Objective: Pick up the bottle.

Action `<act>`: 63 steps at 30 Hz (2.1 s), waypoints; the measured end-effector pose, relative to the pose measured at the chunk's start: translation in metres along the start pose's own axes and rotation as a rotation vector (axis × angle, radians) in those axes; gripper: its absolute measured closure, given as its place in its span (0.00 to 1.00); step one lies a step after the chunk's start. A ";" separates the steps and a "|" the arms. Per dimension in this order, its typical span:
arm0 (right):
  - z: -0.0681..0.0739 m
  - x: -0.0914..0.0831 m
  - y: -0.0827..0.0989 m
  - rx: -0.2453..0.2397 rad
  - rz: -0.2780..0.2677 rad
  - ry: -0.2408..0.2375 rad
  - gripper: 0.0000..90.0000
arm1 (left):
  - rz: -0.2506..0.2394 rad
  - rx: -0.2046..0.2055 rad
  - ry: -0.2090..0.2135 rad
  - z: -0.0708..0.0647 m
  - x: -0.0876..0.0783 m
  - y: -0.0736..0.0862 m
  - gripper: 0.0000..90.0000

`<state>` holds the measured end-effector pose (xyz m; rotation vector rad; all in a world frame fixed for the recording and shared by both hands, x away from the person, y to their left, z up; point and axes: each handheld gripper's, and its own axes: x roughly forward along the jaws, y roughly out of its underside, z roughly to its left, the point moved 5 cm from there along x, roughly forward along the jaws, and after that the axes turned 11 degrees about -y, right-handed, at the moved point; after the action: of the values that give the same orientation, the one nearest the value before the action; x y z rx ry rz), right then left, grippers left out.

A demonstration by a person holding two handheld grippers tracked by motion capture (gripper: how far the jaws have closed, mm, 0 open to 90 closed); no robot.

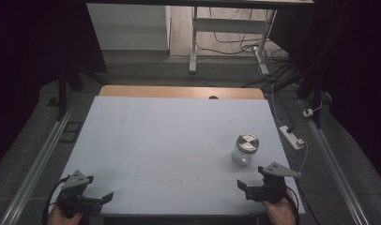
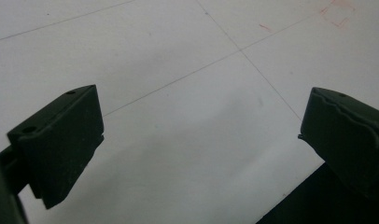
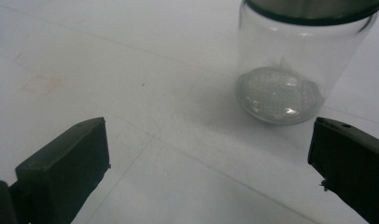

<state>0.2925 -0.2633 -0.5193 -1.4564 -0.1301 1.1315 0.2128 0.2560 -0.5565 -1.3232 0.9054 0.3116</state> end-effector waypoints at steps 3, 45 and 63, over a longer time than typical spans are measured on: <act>-0.003 0.002 -0.002 0.005 -0.003 0.005 0.00 | 0.004 0.003 0.002 0.000 0.000 0.000 0.00; -0.056 0.046 -0.035 -0.006 0.026 0.121 0.00 | 0.011 -0.019 0.041 0.002 0.001 0.000 0.00; -0.065 0.064 -0.044 -0.013 0.022 0.121 0.04 | 0.015 -0.022 0.053 0.002 0.001 0.000 0.00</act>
<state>0.3931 -0.2549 -0.5320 -1.5372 -0.0367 1.0591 0.2143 0.2579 -0.5578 -1.3510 0.9588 0.2999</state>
